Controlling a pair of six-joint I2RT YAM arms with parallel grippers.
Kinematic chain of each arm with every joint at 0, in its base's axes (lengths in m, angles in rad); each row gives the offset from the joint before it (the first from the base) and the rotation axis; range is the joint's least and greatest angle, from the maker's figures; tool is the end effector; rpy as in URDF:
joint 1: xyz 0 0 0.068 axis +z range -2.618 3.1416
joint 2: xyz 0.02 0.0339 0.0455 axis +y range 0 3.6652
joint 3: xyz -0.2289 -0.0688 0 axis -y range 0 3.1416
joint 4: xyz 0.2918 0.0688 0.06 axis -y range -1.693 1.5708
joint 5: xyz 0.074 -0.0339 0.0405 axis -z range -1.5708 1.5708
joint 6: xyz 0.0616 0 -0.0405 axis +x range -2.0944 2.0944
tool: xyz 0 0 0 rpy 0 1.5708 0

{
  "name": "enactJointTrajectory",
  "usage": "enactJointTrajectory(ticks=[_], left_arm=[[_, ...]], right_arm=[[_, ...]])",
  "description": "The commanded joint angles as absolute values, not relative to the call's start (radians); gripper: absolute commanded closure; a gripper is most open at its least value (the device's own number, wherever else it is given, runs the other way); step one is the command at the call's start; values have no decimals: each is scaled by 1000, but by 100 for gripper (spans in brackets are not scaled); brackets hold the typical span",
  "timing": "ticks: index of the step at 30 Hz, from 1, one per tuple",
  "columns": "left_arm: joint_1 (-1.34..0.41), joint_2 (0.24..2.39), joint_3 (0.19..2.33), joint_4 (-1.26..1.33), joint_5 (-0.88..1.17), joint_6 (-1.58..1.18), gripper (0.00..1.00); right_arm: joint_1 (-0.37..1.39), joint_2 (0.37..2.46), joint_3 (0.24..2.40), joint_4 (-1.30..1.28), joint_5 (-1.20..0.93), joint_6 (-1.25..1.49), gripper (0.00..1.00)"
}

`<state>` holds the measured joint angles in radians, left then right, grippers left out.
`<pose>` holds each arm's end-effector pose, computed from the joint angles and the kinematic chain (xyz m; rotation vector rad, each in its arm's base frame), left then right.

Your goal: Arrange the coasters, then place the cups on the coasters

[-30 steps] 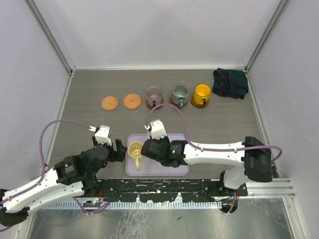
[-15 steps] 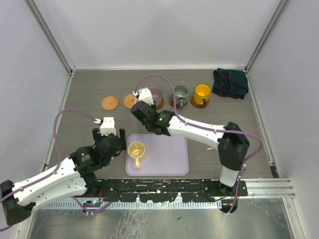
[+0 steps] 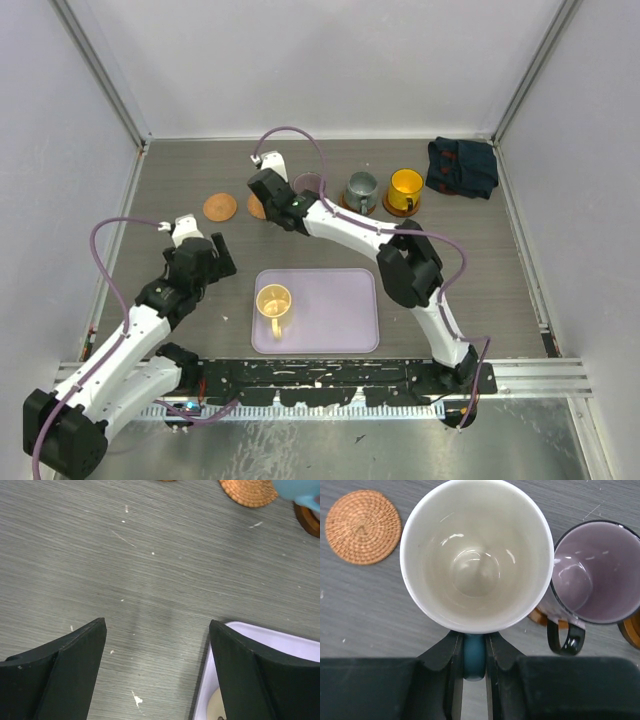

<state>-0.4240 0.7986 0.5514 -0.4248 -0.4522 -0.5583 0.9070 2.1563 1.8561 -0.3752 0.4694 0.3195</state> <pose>0.2473 -0.0821 0.1837 -0.3827 2.1316 -0.0530 0.3569 0.4110 0.1947 -0.3868 2.1327 0.1741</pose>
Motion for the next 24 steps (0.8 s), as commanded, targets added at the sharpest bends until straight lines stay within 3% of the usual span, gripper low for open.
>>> enactJointTrajectory(ticks=[1, 24], left_arm=[[-413, 793, 554, -304, -374, -519, 15], [-411, 775, 517, -345, -356, -526, 14]], right_arm=[[887, 2186, 2000, -277, 482, 301, 99], [883, 2331, 2160, -281, 454, 262, 99]])
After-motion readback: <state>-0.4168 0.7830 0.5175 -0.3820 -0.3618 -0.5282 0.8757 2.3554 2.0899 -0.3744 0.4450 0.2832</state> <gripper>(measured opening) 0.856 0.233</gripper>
